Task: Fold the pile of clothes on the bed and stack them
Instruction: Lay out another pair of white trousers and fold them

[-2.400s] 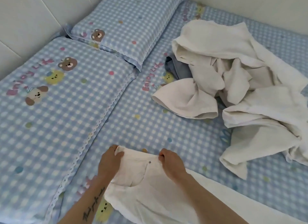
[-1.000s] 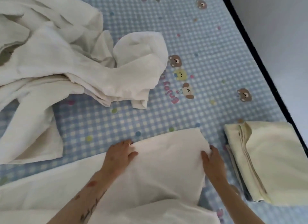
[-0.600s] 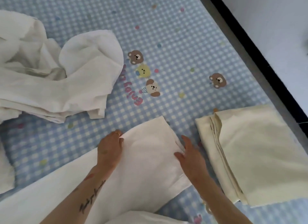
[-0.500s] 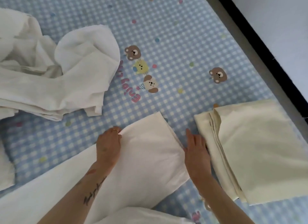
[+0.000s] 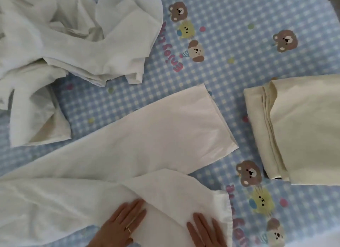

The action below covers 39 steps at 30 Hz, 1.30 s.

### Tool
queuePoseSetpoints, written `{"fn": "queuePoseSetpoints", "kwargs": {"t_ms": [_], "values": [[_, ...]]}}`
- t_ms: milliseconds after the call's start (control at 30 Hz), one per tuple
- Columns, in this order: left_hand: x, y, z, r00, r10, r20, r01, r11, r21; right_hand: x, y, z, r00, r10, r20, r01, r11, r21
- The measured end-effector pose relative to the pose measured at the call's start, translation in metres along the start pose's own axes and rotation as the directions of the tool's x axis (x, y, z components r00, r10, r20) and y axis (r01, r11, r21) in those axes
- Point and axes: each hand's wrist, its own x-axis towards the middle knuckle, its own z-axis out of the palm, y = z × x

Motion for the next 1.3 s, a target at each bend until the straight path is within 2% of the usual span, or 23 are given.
{"fn": "queuePoseSetpoints", "kwargs": {"t_ms": [33, 67, 100, 133, 167, 233, 333, 400, 500, 600, 633, 767, 967, 1067, 1200, 1267, 1300], "values": [[-0.001, -0.008, -0.002, 0.997, -0.024, 0.072, 0.028, 0.998, -0.049, -0.004, -0.006, 0.003, 0.996, 0.03, 0.083, -0.033, 0.999, 0.035], [-0.006, -0.016, 0.0, 0.993, -0.072, 0.091, 0.076, 0.996, -0.041, -0.012, -0.012, 0.009, 0.997, 0.044, 0.059, -0.043, 0.999, -0.021], [-0.011, -0.015, 0.004, 0.995, -0.063, 0.076, 0.068, 0.996, -0.06, -0.017, -0.009, 0.005, 0.984, 0.071, 0.165, -0.072, 0.997, 0.003], [-0.016, -0.015, 0.01, 0.994, -0.05, 0.094, 0.055, 0.997, -0.05, -0.023, -0.017, 0.004, 0.978, 0.038, 0.203, -0.026, 0.998, -0.061], [-0.017, -0.014, 0.004, 0.99, -0.054, 0.132, 0.066, 0.993, -0.094, -0.024, -0.021, -0.005, 0.952, 0.028, 0.305, -0.009, 0.998, -0.064], [-0.015, -0.013, 0.004, 0.983, -0.064, 0.172, 0.089, 0.985, -0.145, -0.035, -0.04, 0.003, 0.977, -0.02, 0.213, 0.059, 0.982, -0.178], [-0.011, -0.014, 0.002, 0.99, -0.093, 0.108, 0.115, 0.969, -0.217, -0.051, -0.046, 0.009, 0.996, -0.074, 0.04, 0.081, 0.971, -0.225], [-0.007, -0.015, -0.002, 0.992, -0.127, 0.014, 0.128, 0.967, -0.221, -0.048, -0.044, 0.006, 0.993, -0.116, -0.013, 0.111, 0.971, -0.211], [0.0, -0.023, -0.021, 0.956, -0.254, -0.147, 0.209, 0.941, -0.267, -0.028, -0.041, -0.027, 0.999, -0.025, 0.021, 0.028, 0.989, -0.145], [0.016, -0.039, -0.047, 0.885, -0.399, -0.239, 0.305, 0.886, -0.349, 0.029, -0.015, -0.081, 0.961, 0.2, 0.193, -0.186, 0.979, -0.087], [0.024, -0.048, -0.058, 0.862, -0.444, -0.246, 0.338, 0.863, -0.375, 0.054, -0.002, -0.097, 0.944, 0.263, 0.201, -0.244, 0.963, -0.115], [0.068, -0.094, -0.091, 0.785, -0.57, -0.242, 0.441, 0.789, -0.428, 0.168, 0.043, -0.134, 0.937, 0.33, 0.114, -0.316, 0.94, -0.126], [0.132, -0.173, -0.085, 0.714, -0.694, -0.091, 0.564, 0.647, -0.513, 0.29, 0.103, -0.088, 0.901, 0.399, 0.169, -0.41, 0.911, 0.034], [0.152, -0.195, -0.066, 0.7, -0.712, -0.053, 0.592, 0.62, -0.515, 0.319, 0.122, -0.06, 0.88, 0.457, 0.128, -0.473, 0.867, 0.158], [0.169, -0.211, -0.05, 0.674, -0.738, -0.023, 0.624, 0.586, -0.517, 0.333, 0.133, -0.03, 0.834, 0.531, 0.149, -0.551, 0.79, 0.268], [0.174, -0.211, -0.051, 0.639, -0.768, -0.046, 0.66, 0.578, -0.48, 0.323, 0.129, -0.027, 0.828, 0.557, 0.068, -0.546, 0.774, 0.321], [0.174, -0.203, -0.053, 0.614, -0.783, -0.1, 0.674, 0.587, -0.448, 0.309, 0.124, -0.029, 0.821, 0.571, 0.015, -0.544, 0.773, 0.326]]}}
